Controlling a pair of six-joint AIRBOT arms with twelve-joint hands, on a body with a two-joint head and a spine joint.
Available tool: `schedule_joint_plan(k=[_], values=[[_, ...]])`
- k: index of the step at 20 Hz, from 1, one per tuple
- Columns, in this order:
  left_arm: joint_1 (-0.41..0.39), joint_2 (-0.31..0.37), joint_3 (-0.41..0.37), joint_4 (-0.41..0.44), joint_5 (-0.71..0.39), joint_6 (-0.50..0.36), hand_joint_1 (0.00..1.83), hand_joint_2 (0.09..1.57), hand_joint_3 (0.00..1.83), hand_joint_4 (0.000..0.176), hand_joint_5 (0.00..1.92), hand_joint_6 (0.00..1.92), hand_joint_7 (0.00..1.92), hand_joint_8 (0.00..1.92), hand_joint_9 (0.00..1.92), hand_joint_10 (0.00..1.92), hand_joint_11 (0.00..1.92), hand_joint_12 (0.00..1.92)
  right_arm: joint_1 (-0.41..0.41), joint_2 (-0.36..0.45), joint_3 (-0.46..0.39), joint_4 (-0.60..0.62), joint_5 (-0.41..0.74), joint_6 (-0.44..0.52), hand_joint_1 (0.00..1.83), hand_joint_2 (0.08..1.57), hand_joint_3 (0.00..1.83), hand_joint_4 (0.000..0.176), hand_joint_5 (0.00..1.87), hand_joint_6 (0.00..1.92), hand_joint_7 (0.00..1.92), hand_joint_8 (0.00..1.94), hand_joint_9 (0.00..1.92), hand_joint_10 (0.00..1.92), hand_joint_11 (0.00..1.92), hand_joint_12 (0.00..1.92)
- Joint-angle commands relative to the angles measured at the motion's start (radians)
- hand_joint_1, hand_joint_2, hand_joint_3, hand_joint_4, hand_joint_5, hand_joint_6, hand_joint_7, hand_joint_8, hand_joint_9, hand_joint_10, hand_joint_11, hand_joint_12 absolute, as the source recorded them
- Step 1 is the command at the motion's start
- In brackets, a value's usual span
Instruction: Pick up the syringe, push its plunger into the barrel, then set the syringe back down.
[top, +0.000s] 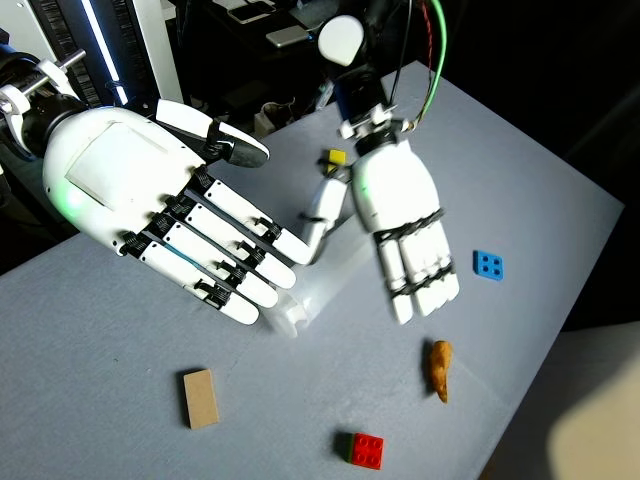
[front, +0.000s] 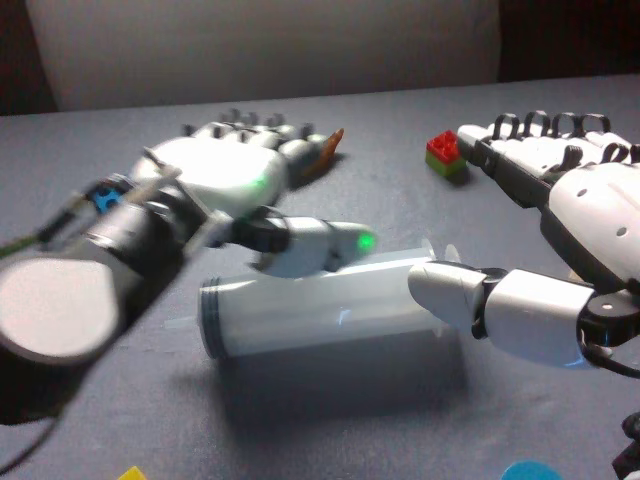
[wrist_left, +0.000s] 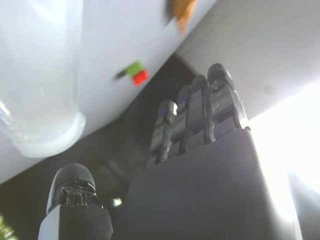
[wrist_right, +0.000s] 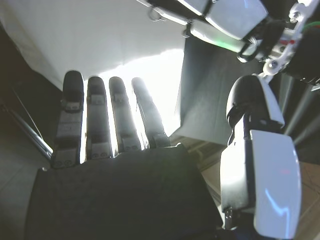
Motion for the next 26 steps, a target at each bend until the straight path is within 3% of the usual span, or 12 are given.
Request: schedule_joint_plan(k=[1, 3, 4, 5, 6, 9, 10, 12, 13, 15, 18, 26], values=[[-0.009, 0.022, -0.005, 0.047, 0.089, 0.01, 0.02, 1.16, 0.0, 0.012, 0.35, 0.01, 0.34, 0.01, 0.37, 0.04, 0.01, 0.88, 0.009, 0.003, -0.008, -0.091, -0.067, 0.006, 0.25, 1.06, 0.0, 0.0, 0.5, 0.02, 0.51, 0.02, 0.49, 0.04, 0.13, 0.96], [-0.008, 0.062, -0.014, 0.034, 0.099, 0.017, 0.1, 1.2, 0.0, 0.0, 0.6, 0.03, 0.67, 0.05, 0.69, 0.16, 0.2, 1.14, 0.008, 0.003, -0.011, -0.091, -0.067, 0.006, 0.3, 1.08, 0.0, 0.0, 0.78, 0.05, 0.81, 0.06, 0.76, 0.18, 0.39, 1.31], [-0.009, 0.083, -0.018, 0.027, 0.099, 0.03, 0.14, 1.23, 0.0, 0.0, 0.74, 0.03, 0.84, 0.14, 0.75, 0.56, 0.32, 1.32, 0.007, 0.003, -0.013, -0.091, -0.066, 0.005, 0.27, 1.15, 0.0, 0.0, 0.88, 0.14, 0.93, 0.24, 0.78, 0.67, 0.58, 1.47], [-0.017, 0.099, -0.024, 0.0, 0.096, 0.063, 0.21, 1.25, 0.0, 0.0, 0.86, 0.08, 0.76, 0.74, 0.68, 1.21, 0.47, 1.57, 0.007, 0.003, -0.015, -0.091, -0.064, 0.004, 0.25, 1.17, 0.0, 0.0, 0.85, 0.69, 0.92, 0.79, 0.79, 1.18, 0.73, 1.67], [-0.026, 0.114, -0.033, -0.018, 0.089, 0.095, 0.27, 1.27, 0.0, 0.0, 0.94, 0.29, 0.78, 1.2, 0.72, 1.58, 0.56, 1.78, 0.007, 0.003, -0.016, -0.091, -0.062, 0.003, 0.26, 1.18, 0.0, 0.0, 0.69, 1.19, 0.86, 1.2, 0.83, 1.53, 0.86, 1.83], [-0.069, 0.147, -0.063, -0.114, 0.089, 0.22, 0.41, 1.29, 0.0, 0.0, 0.66, 1.6, 0.82, 1.8, 0.86, 1.9, 0.79, 1.92, 0.007, 0.002, -0.018, -0.091, -0.039, -0.005, 0.24, 1.22, 0.0, 0.0, 0.64, 1.81, 0.89, 1.77, 0.94, 1.89, 1.06, 1.92], [-0.105, 0.165, -0.085, -0.197, 0.094, 0.332, 0.42, 1.3, 0.0, 0.0, 0.65, 1.7, 0.82, 1.85, 0.88, 1.92, 0.81, 1.92, 0.009, -0.004, -0.015, -0.091, -0.027, -0.015, 0.24, 1.22, 0.0, 0.0, 0.64, 1.84, 0.9, 1.82, 0.95, 1.92, 1.08, 1.92], [-0.119, 0.177, -0.102, -0.222, 0.108, 0.351, 0.42, 1.3, 0.0, 0.0, 0.65, 1.7, 0.82, 1.85, 0.88, 1.92, 0.81, 1.92, 0.013, -0.007, -0.013, -0.091, -0.02, -0.018, 0.24, 1.22, 0.0, 0.0, 0.64, 1.84, 0.9, 1.82, 0.95, 1.92, 1.08, 1.92], [-0.127, 0.186, -0.118, -0.241, 0.135, 0.367, 0.43, 1.31, 0.0, 0.0, 0.82, 1.88, 0.94, 1.91, 1.01, 1.92, 0.99, 1.92, 0.015, -0.008, -0.011, -0.091, -0.017, -0.019, 0.33, 1.22, 0.0, 0.0, 0.83, 1.91, 0.99, 1.92, 1.12, 1.92, 1.3, 1.92], [-0.136, 0.205, -0.145, -0.26, 0.162, 0.372, 0.45, 1.33, 0.0, 0.0, 1.25, 1.92, 1.22, 1.92, 1.28, 1.92, 1.31, 1.92, 0.02, -0.009, -0.008, -0.091, -0.01, -0.018, 0.39, 1.22, 0.0, 0.0, 1.14, 1.92, 1.17, 1.94, 1.37, 1.92, 1.61, 1.92], [-0.137, 0.218, -0.172, -0.269, 0.184, 0.379, 0.38, 1.41, 0.02, 0.0, 1.45, 1.92, 1.47, 1.92, 1.53, 1.92, 1.58, 1.92, 0.02, -0.011, -0.007, -0.091, -0.003, -0.006, 0.33, 1.33, 0.01, 0.0, 1.24, 1.92, 1.37, 1.94, 1.58, 1.92, 1.79, 1.92], [-0.183, 0.214, -0.193, -0.302, 0.229, 0.405, 0.38, 1.45, 0.0, 0.0, 1.42, 1.92, 1.52, 1.92, 1.59, 1.92, 1.67, 1.92, 0.026, -0.012, -0.004, -0.094, -0.001, 0.004, 0.18, 1.51, 0.01, 0.0, 1.22, 1.92, 1.43, 1.94, 1.61, 1.92, 1.8, 1.92]])
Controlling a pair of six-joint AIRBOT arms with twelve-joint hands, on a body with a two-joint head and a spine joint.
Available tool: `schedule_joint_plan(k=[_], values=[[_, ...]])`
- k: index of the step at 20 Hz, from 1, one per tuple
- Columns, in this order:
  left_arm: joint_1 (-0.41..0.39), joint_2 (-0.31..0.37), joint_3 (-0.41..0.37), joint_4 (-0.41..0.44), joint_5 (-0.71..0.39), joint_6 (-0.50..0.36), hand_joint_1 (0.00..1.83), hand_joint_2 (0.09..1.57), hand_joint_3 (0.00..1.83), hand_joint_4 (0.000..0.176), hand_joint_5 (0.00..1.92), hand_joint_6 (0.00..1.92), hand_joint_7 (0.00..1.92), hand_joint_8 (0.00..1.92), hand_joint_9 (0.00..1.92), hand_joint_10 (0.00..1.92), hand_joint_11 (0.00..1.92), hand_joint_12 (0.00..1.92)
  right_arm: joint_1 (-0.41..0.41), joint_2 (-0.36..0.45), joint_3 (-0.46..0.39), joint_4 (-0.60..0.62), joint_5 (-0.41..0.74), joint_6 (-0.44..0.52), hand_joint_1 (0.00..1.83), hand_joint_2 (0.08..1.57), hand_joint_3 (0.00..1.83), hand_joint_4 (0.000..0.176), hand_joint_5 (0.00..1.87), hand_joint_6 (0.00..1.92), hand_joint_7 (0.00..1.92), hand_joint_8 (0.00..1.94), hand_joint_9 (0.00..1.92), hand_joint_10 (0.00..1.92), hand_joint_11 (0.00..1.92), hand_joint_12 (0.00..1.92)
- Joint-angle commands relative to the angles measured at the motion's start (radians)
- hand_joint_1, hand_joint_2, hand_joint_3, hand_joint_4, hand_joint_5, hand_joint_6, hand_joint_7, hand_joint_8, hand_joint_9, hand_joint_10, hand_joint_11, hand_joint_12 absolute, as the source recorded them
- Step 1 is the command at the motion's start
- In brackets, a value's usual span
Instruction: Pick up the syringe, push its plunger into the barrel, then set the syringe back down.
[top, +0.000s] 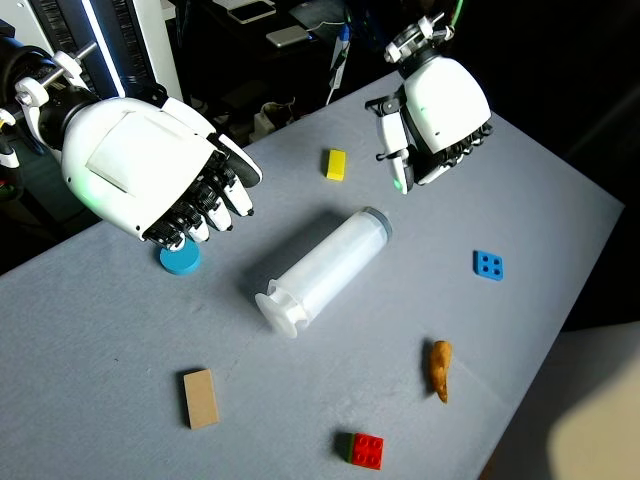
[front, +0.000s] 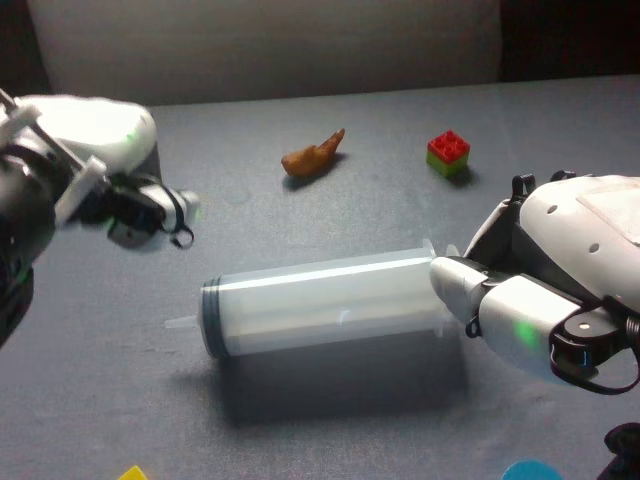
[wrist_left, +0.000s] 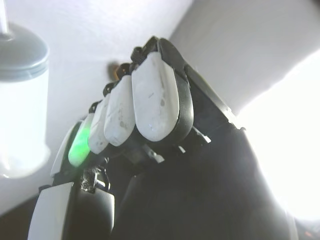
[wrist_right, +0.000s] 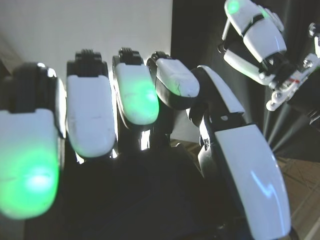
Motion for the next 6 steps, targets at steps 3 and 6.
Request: schedule_joint_plan(k=[3, 6], values=[[-0.027, -0.003, 0.008, 0.073, 0.025, 0.013, 0.4, 1.45, 0.0, 0.0, 1.38, 1.92, 1.49, 1.92, 1.56, 1.92, 1.64, 1.92, 0.017, 0.003, 0.0, -0.081, -0.064, 0.004, 0.23, 1.5, 0.0, 0.0, 1.21, 1.92, 1.41, 1.94, 1.61, 1.92, 1.79, 1.92], [-0.043, -0.003, 0.004, 0.067, 0.025, 0.015, 0.42, 1.44, 0.0, 0.0, 1.38, 1.92, 1.49, 1.92, 1.55, 1.92, 1.62, 1.92, 0.014, 0.004, 0.0, -0.081, -0.067, 0.003, 0.21, 1.5, 0.0, 0.0, 1.21, 1.92, 1.41, 1.94, 1.61, 1.92, 1.78, 1.92]])
